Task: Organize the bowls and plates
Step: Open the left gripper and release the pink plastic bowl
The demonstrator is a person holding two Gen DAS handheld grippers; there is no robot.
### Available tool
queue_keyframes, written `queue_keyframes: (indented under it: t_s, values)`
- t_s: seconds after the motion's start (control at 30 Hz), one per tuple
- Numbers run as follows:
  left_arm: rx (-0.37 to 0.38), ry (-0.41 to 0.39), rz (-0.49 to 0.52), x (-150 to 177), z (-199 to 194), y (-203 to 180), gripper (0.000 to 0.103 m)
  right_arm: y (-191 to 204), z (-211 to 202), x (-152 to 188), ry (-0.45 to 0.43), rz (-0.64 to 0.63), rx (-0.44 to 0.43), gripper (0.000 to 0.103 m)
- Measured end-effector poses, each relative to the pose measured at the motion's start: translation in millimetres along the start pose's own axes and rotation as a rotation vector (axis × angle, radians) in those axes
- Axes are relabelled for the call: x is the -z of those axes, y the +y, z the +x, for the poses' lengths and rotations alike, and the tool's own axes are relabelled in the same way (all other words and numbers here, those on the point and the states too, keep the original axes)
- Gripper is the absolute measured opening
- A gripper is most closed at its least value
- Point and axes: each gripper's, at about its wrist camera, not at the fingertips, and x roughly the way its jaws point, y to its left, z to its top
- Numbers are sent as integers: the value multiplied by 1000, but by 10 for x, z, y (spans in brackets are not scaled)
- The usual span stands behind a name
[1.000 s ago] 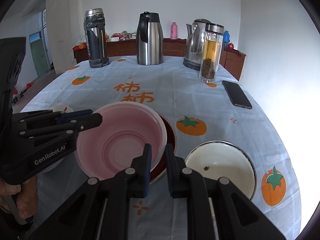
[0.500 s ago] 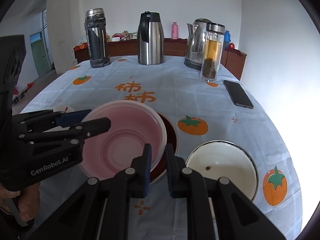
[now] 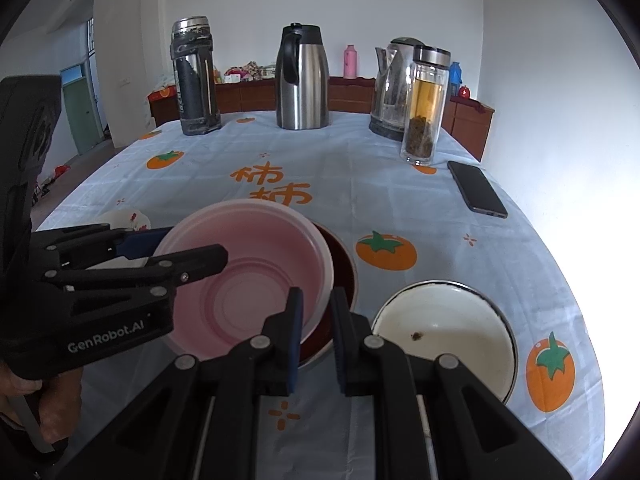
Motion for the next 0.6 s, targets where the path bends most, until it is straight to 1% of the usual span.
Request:
queue_keyframes:
  t_s: [0.4,0.6]
  values:
    - [-8,10,-4,1,34,12,45,13,8,0,-5,-6,3,15]
    - [-5,9,-7,4,31,16,45,34,4,2,-8,-22,21,14]
